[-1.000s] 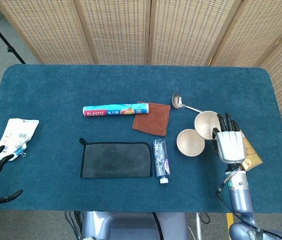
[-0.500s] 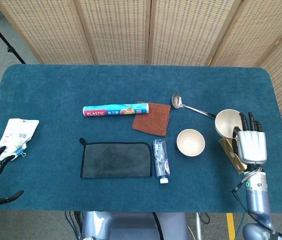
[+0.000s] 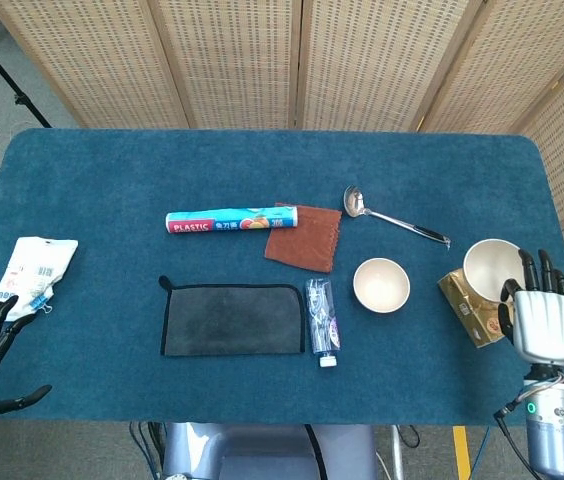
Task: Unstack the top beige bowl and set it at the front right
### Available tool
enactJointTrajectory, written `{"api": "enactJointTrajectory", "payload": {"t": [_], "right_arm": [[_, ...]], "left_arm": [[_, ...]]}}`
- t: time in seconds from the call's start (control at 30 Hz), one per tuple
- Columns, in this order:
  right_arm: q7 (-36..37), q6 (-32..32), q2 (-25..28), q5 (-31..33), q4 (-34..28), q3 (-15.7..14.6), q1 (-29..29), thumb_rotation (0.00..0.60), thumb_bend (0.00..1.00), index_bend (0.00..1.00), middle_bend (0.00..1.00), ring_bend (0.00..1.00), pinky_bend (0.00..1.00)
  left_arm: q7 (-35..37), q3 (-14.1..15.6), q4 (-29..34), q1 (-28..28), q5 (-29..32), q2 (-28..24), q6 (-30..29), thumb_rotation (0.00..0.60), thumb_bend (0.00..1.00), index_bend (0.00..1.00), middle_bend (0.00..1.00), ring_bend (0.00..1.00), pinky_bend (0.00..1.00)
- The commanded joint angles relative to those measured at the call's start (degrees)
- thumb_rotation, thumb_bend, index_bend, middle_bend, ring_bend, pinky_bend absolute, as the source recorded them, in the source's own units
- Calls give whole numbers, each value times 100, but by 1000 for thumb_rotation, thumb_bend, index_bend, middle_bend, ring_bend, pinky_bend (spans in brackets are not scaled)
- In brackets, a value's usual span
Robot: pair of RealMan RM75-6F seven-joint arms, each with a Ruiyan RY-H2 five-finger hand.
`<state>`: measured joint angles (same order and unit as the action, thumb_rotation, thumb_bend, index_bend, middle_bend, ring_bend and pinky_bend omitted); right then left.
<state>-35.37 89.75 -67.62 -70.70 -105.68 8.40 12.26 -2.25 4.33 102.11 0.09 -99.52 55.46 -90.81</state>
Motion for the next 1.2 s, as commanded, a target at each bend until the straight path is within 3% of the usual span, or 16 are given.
{"api": "enactJointTrajectory", "payload": {"t": [0.03,0.63,1.2], "right_arm": [[7,167,126,-114,-187,-149,-190,600,440,605,134,34,199],[-1,601,119,-885,-826,-905,-954,600,440,605,134,34,199],[138,590,-279,-1341,-725,-1329,-1471,600,423,605,134,34,198]], "left_arm": [[-14,11,7,1,-17,5,7,431,0,168,0,0,0],[41,18,14,-7,-21,-6,15,431,0,168,0,0,0],[169,8,20,-1,-31,-59,-46,433,0,168,0,0,0]]}}
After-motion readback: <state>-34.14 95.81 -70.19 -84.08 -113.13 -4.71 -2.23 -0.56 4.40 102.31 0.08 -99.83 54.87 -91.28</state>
